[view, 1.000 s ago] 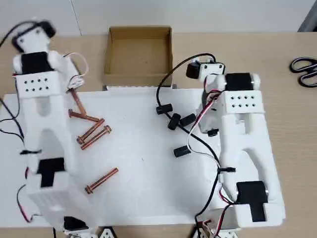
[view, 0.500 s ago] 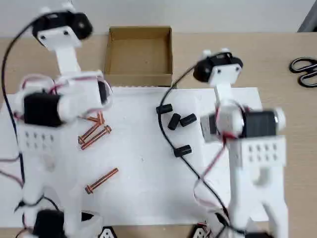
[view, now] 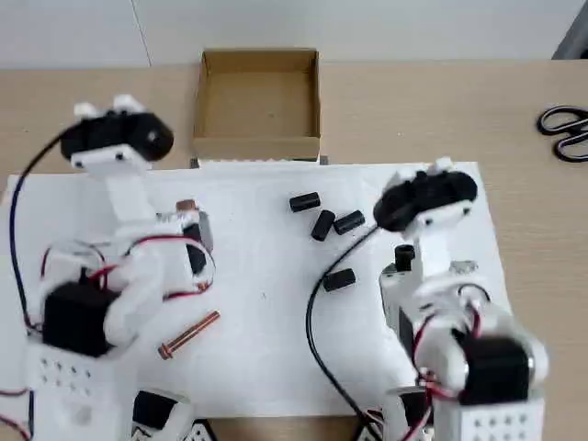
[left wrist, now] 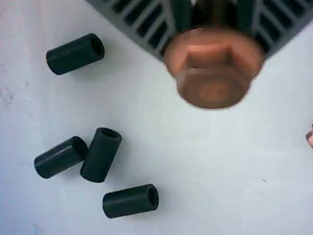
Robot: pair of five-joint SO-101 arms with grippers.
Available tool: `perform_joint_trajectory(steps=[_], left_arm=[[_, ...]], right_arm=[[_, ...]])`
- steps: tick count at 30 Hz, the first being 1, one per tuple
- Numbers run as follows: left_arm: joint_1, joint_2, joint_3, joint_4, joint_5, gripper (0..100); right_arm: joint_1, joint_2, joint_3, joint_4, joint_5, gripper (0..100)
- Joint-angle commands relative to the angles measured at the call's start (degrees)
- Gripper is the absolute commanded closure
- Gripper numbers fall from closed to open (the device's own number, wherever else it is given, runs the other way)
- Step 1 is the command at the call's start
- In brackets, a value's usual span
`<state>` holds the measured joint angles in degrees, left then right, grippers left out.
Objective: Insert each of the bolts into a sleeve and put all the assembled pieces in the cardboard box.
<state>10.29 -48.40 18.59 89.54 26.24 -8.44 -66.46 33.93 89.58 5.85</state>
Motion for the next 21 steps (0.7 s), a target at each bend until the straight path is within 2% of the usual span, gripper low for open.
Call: perform_joint_trajectory(steps=[1, 11, 13, 21], left_arm=[[0.6, -8.3, 8.8, -6.7, 0.4, 99], [0.4, -31.2, 37.8, -27.4, -0.1, 99], [0.6, -35.5, 43.2, -31.0, -2.2, 99], [0.8, -52.9, 57.5, -41.5, -3.7, 99]], right_arm=[[0.0, -6.0, 5.0, -5.0, -0.5, 99.5], [-0.2, -9.8, 16.7, -14.3, -0.6, 99.5], [-0.2, -9.9, 18.8, -16.1, -0.6, 99.5], [-0.3, -10.0, 20.1, -20.1, -0.7, 99.5]])
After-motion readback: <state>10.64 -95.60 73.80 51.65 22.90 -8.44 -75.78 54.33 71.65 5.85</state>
